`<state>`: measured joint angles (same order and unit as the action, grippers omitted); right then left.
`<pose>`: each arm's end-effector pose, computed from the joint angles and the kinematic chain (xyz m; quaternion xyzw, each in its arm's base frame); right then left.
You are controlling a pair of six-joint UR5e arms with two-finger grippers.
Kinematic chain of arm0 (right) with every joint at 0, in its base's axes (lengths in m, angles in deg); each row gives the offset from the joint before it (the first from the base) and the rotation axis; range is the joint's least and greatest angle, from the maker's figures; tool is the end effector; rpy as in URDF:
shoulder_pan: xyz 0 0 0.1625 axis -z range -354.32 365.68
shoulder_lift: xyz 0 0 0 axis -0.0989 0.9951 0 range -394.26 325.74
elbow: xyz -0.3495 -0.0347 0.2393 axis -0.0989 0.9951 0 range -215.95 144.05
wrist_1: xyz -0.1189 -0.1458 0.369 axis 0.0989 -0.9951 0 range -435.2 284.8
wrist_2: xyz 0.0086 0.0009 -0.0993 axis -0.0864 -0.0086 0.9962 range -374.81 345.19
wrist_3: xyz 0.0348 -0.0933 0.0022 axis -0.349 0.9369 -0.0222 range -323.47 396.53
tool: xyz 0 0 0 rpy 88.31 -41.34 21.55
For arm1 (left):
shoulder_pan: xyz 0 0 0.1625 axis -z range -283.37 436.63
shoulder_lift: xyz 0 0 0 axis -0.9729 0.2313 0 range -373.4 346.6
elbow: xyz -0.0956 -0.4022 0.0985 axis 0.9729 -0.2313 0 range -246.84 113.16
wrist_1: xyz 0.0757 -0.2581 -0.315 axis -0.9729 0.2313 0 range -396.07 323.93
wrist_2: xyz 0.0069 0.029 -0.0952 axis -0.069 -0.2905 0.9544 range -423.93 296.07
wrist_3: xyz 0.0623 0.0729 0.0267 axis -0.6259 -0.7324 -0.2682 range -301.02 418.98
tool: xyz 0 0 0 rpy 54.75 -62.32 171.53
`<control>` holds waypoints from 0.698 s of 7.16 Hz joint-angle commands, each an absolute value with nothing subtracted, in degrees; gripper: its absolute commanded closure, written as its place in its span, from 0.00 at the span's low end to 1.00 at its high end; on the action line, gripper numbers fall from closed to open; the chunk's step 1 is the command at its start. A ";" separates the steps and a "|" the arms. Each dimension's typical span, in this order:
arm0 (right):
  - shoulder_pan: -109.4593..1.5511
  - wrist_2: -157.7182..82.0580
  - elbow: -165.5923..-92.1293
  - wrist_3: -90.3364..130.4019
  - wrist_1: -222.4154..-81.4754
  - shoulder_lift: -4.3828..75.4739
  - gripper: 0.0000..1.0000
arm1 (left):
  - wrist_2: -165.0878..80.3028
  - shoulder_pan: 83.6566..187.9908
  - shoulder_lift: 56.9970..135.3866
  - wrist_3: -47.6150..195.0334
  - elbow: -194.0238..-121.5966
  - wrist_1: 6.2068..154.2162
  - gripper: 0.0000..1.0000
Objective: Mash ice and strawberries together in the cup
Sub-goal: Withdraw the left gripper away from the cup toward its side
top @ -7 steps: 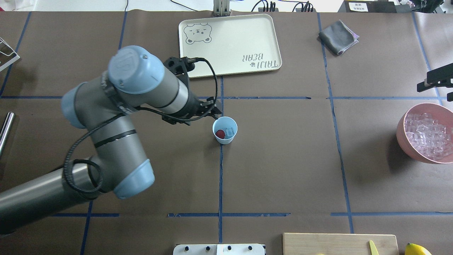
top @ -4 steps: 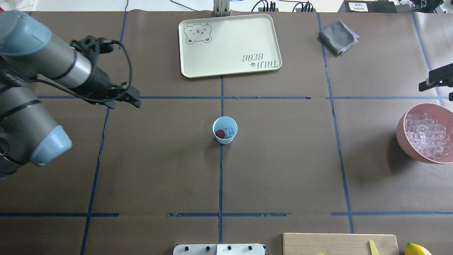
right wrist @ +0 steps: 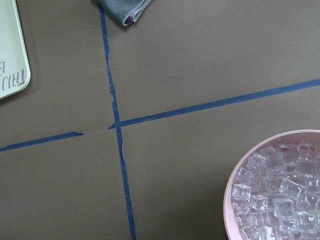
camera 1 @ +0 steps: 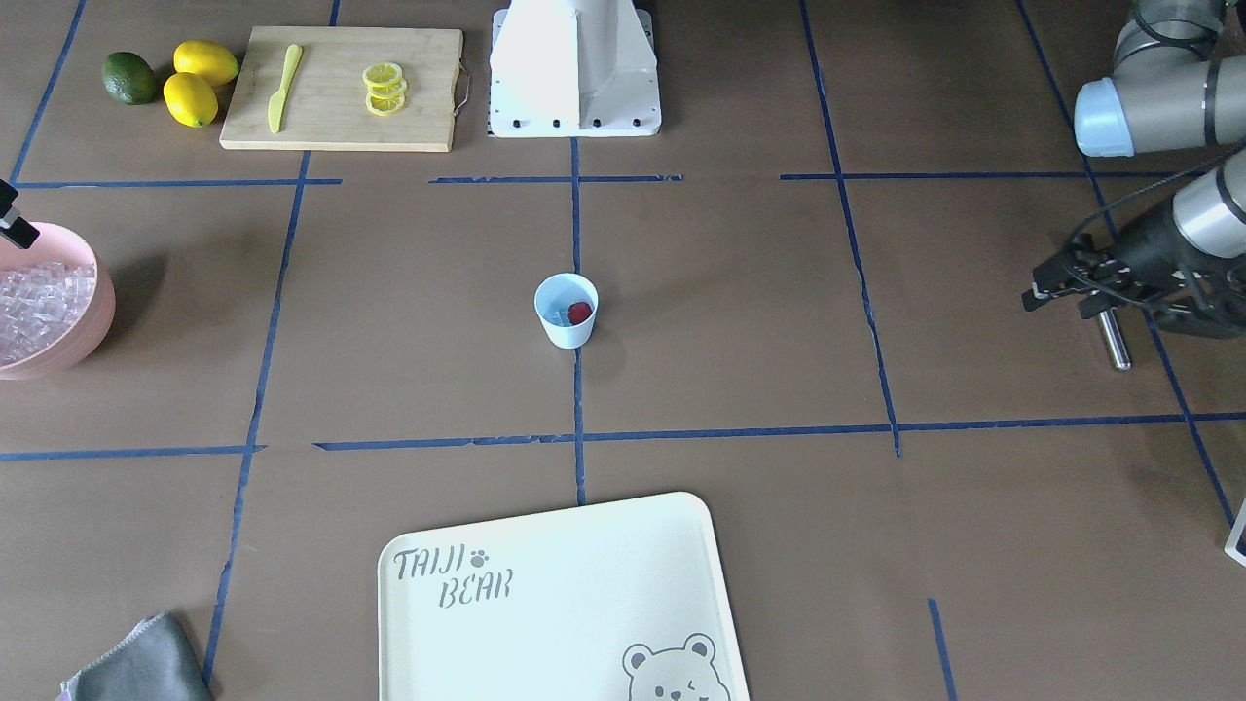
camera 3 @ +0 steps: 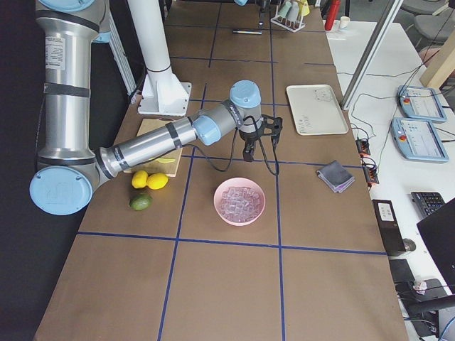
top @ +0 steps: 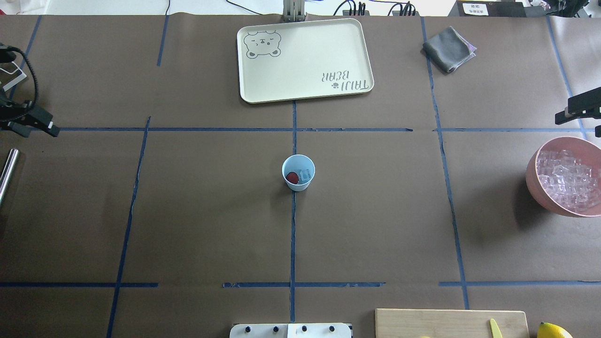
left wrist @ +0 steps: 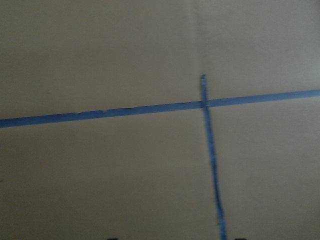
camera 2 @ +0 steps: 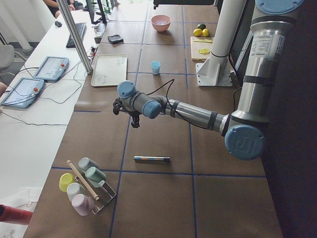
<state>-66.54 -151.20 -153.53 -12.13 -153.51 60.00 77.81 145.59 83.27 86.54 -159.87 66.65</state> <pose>-0.0791 -0.4468 0.4302 0.0254 -0.4657 0.1192 0.8765 0.1465 -0.5347 0.5375 -0.0167 0.4620 0.0345 0.8860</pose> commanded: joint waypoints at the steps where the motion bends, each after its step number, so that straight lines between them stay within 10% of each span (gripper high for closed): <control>1: -66.39 -151.13 -153.55 -12.16 -153.51 60.22 0.01 | 78.63 147.21 82.58 80.70 -149.67 66.24 0.16; 5: -66.30 -150.77 -153.55 -12.16 -153.33 60.57 0.01 | 78.46 146.94 82.04 76.75 -142.79 66.94 0.16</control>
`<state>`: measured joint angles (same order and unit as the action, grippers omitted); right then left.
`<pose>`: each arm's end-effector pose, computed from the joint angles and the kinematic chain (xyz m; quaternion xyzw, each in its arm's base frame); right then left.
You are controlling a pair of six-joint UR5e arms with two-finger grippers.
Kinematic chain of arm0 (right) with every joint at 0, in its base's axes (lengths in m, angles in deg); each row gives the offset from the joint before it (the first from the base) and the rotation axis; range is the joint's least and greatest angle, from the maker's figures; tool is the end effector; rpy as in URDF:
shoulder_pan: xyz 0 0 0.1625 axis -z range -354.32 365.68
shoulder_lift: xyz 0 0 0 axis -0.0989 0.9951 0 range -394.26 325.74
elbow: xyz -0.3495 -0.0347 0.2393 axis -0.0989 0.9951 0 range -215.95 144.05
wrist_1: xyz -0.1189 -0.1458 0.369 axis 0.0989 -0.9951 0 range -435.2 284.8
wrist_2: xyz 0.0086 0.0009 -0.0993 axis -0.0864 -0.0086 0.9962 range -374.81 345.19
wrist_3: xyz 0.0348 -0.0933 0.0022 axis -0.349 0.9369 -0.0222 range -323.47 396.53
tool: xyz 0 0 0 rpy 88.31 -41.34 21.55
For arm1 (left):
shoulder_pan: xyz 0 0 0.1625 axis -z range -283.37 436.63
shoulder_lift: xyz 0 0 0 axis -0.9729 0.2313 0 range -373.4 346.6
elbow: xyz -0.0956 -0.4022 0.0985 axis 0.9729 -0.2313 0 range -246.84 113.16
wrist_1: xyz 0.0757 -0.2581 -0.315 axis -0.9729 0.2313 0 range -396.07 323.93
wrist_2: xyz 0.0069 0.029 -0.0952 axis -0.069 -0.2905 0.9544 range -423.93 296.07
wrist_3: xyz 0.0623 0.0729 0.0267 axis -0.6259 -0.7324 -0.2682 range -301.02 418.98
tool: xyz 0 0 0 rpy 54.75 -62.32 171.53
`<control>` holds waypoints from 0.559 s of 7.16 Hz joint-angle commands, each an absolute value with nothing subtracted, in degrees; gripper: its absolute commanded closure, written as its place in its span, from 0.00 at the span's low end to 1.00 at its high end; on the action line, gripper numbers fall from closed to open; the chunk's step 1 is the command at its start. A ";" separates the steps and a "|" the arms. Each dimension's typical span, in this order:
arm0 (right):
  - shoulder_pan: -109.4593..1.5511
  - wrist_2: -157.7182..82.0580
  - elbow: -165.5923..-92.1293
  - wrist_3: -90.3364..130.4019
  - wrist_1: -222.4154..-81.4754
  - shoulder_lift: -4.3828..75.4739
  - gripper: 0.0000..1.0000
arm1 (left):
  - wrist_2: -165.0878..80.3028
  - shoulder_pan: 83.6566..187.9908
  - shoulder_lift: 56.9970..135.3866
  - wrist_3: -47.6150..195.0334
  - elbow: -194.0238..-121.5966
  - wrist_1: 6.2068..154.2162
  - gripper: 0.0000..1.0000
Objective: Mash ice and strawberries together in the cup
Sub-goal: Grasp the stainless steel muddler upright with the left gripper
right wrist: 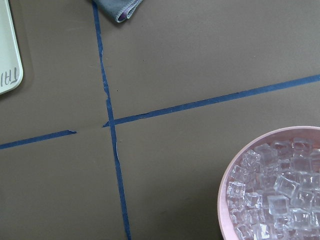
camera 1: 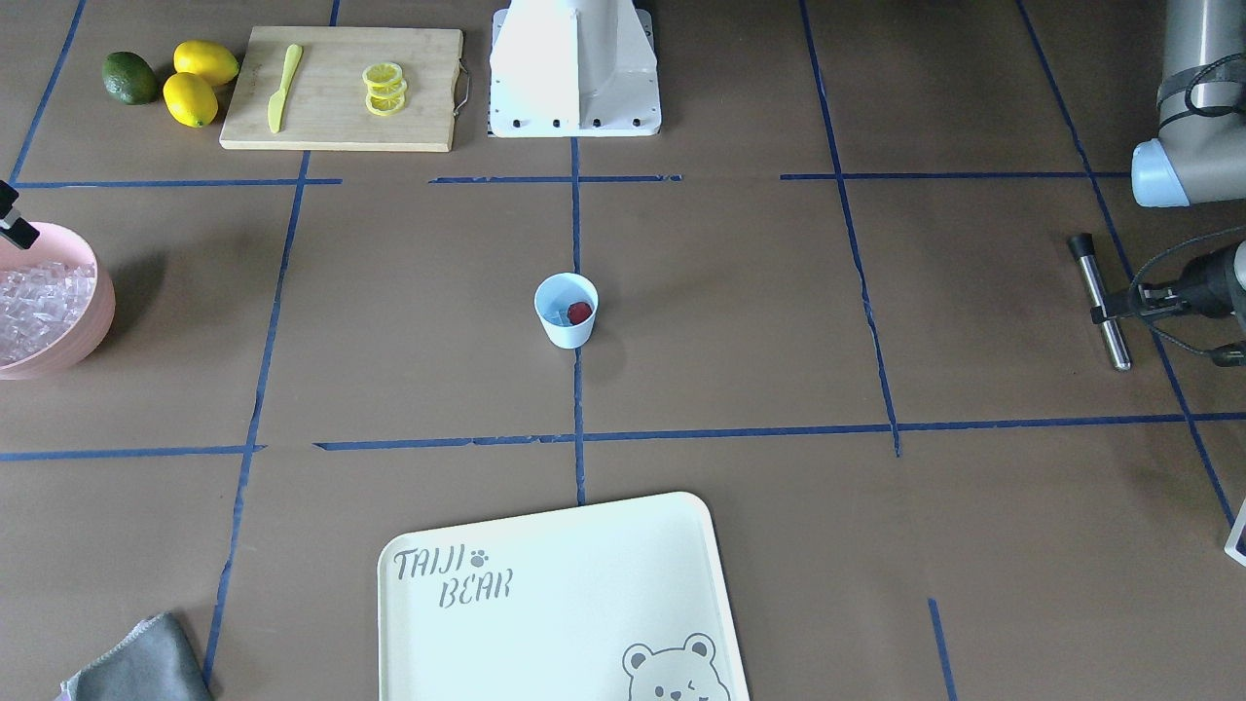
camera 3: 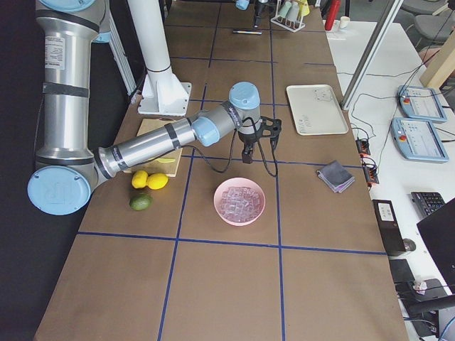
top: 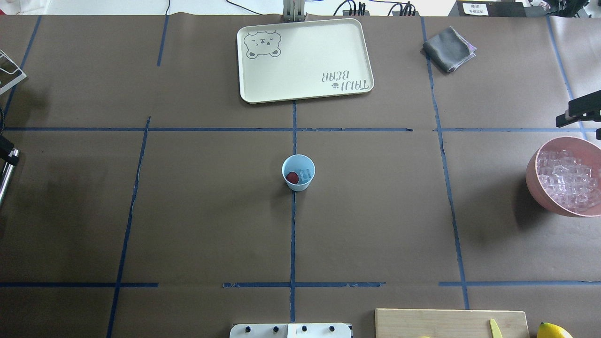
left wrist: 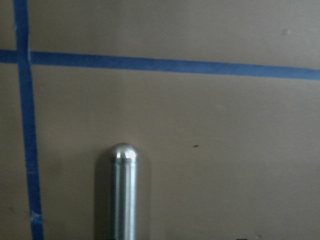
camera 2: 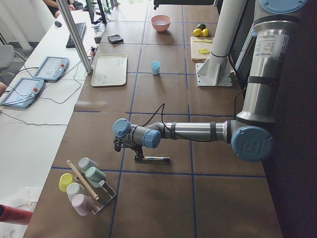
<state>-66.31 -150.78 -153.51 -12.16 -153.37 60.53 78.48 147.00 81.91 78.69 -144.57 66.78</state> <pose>-0.0797 -0.4446 0.4347 0.0236 -0.4619 0.1206 0.8784 0.1281 -0.5213 0.6834 -0.1050 0.4307 0.0220 0.8961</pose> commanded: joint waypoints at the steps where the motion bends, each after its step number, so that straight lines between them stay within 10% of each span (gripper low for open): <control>1: -66.30 -150.69 -153.55 -12.16 -153.33 60.57 0.01 | 78.46 146.77 82.31 76.82 -142.34 66.94 0.16; 4: -66.30 -150.69 -153.55 -12.16 -153.33 60.57 0.01 | 77.50 146.15 82.13 76.73 -141.38 67.29 0.01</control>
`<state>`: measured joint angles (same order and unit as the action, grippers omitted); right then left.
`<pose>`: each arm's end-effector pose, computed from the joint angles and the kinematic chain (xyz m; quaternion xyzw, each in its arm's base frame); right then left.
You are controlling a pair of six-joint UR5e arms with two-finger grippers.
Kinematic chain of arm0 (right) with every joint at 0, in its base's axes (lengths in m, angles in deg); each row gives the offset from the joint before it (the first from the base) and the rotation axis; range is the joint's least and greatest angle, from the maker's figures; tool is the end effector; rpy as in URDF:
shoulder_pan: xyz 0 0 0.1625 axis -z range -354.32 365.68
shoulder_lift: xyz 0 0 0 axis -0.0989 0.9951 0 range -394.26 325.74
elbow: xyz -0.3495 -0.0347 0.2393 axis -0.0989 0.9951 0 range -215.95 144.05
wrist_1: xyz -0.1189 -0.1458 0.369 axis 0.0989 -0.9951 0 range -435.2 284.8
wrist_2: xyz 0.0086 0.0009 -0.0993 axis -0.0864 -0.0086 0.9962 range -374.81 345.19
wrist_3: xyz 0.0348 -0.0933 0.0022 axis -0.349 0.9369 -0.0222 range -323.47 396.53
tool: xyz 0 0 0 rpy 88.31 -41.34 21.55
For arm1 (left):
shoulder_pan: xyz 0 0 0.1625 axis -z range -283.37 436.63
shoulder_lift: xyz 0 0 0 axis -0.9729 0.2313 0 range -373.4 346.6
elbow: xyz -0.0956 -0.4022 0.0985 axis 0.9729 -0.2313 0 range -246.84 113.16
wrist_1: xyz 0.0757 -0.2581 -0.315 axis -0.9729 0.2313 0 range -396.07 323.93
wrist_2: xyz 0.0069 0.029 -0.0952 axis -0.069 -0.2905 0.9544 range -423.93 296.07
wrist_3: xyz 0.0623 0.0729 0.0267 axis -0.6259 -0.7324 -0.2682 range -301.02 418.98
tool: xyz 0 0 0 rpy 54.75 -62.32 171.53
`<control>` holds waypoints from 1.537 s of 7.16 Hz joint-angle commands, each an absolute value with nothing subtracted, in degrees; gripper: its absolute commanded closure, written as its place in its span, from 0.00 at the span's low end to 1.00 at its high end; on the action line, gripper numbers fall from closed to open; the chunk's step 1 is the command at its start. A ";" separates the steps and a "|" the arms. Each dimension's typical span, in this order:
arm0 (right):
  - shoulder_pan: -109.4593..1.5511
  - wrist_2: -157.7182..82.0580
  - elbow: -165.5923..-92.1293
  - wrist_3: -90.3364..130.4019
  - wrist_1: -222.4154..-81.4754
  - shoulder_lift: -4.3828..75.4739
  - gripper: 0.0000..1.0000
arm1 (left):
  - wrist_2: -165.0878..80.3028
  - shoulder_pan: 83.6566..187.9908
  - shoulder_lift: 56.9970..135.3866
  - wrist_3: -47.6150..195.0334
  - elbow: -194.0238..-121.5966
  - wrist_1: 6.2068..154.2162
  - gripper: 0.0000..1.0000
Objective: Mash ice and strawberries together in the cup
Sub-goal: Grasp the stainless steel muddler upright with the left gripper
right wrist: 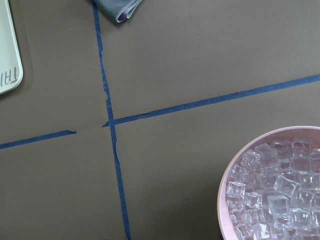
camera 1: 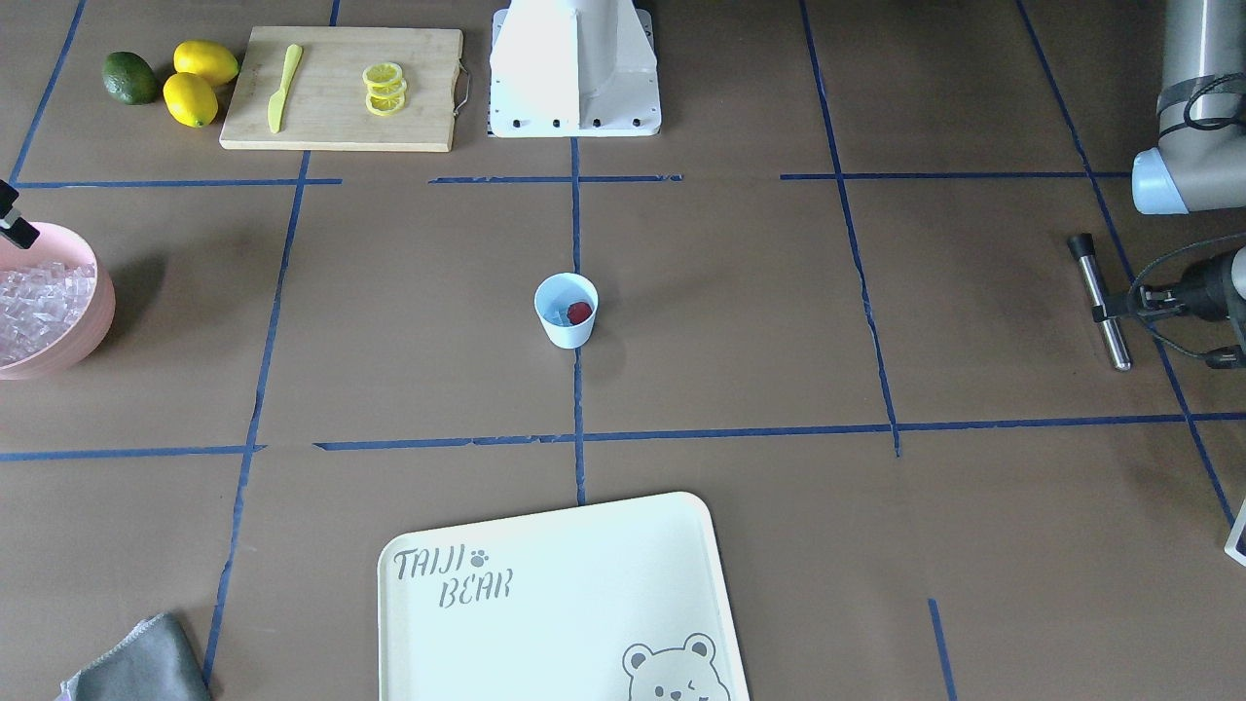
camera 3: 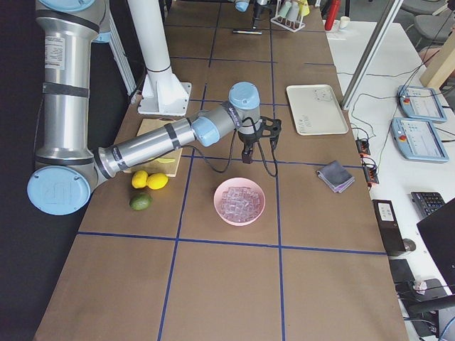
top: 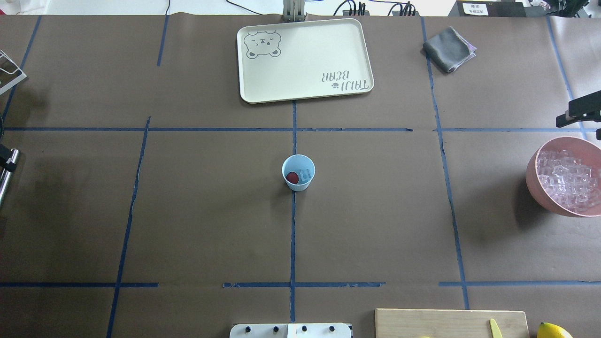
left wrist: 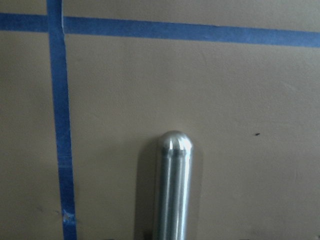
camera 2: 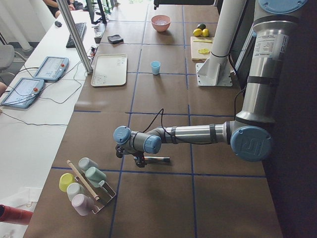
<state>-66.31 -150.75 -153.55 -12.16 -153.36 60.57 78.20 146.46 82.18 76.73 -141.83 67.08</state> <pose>-0.0796 -0.4443 0.4347 0.0239 -0.4618 0.1206 0.8784 0.1319 -0.5180 0.7043 -0.1151 0.4248 0.0332 0.8973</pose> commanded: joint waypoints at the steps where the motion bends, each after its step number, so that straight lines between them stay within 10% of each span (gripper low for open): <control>1: -66.30 -150.69 -153.55 -12.16 -153.33 60.57 0.01 | 77.58 145.28 82.22 76.73 -141.11 67.29 0.00; 6: -66.30 -150.77 -153.55 -12.16 -153.42 60.75 0.01 | 77.49 144.04 82.22 76.64 -140.84 67.29 0.15; 8: -66.30 -150.77 -153.55 -12.16 -153.42 60.75 0.01 | 77.49 143.87 82.22 76.73 -140.84 67.20 0.41; 9: -66.30 -150.77 -153.55 -12.16 -153.42 60.75 0.01 | 76.71 143.78 82.31 76.73 -140.84 67.20 0.82; 11: -66.30 -150.77 -153.55 -12.16 -153.33 60.75 0.01 | 76.52 143.78 83.09 77.26 -141.19 67.03 1.00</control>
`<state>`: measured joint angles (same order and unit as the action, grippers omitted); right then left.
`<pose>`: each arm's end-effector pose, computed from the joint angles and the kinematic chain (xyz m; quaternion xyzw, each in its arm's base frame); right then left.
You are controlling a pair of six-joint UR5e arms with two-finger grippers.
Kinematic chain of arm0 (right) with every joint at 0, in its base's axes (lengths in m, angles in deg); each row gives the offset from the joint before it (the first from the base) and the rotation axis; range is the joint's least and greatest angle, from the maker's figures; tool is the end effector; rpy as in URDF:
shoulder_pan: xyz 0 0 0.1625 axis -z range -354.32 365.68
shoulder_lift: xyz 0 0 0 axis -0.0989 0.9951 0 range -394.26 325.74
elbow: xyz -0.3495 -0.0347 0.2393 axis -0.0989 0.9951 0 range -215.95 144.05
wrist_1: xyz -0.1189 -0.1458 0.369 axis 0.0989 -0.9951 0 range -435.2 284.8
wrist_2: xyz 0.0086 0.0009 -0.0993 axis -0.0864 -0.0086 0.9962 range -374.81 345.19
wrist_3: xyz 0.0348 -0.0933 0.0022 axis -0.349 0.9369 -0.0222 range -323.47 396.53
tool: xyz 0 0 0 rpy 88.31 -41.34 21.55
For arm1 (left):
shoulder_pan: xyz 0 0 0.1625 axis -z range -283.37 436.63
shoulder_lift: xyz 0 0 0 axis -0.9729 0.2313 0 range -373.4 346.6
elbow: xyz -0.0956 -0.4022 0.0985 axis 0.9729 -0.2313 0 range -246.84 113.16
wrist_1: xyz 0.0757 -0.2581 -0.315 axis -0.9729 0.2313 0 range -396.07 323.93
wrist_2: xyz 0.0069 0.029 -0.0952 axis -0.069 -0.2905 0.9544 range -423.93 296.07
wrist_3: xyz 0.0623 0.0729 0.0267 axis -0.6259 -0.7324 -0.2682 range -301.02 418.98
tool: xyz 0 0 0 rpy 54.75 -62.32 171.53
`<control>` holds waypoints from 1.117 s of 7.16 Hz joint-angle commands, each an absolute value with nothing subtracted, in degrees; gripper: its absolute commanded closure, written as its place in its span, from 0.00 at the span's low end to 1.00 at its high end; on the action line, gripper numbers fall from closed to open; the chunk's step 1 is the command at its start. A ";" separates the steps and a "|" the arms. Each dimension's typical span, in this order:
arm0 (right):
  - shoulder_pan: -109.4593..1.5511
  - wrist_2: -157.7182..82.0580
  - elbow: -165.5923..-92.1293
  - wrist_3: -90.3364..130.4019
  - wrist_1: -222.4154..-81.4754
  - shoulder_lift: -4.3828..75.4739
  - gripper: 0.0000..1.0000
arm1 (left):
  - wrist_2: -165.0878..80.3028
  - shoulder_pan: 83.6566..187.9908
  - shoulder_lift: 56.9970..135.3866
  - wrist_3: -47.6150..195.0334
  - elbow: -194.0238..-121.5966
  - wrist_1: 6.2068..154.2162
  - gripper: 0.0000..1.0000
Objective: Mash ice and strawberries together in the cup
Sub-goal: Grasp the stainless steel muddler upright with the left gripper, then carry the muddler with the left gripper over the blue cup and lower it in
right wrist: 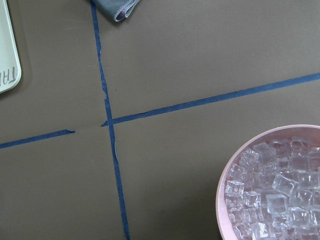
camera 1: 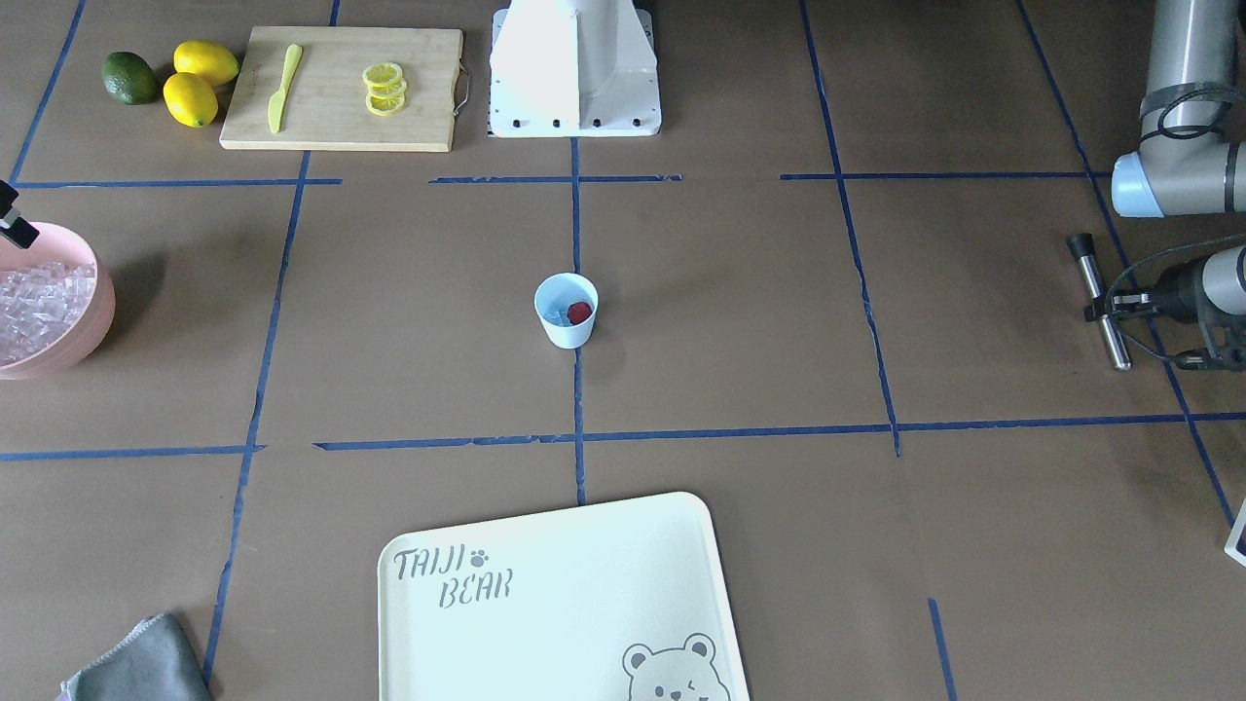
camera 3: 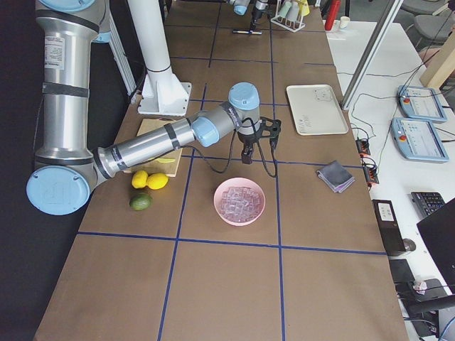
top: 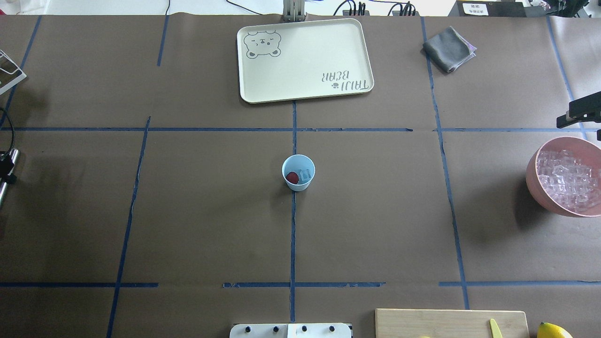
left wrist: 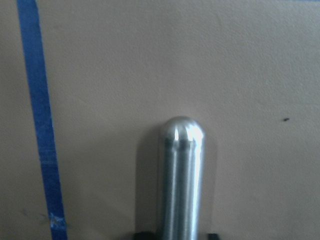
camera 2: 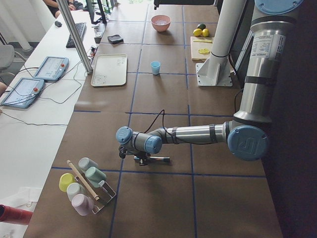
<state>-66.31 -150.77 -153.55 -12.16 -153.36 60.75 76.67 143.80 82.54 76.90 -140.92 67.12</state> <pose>-0.0794 -0.4435 0.4361 0.0225 -0.4613 0.1213 0.8786 0.1549 -0.5135 0.7107 -0.1250 0.4092 0.0506 0.9024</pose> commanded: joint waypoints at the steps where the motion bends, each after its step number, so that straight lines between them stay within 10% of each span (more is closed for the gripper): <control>1: -66.30 -150.77 -153.55 -12.16 -153.42 60.75 0.01 | 76.78 143.86 83.10 77.43 -144.07 66.94 1.00; 8: -66.92 -151.48 -157.23 -12.16 -153.33 62.41 0.01 | 68.55 127.89 105.83 87.10 -175.27 56.55 1.00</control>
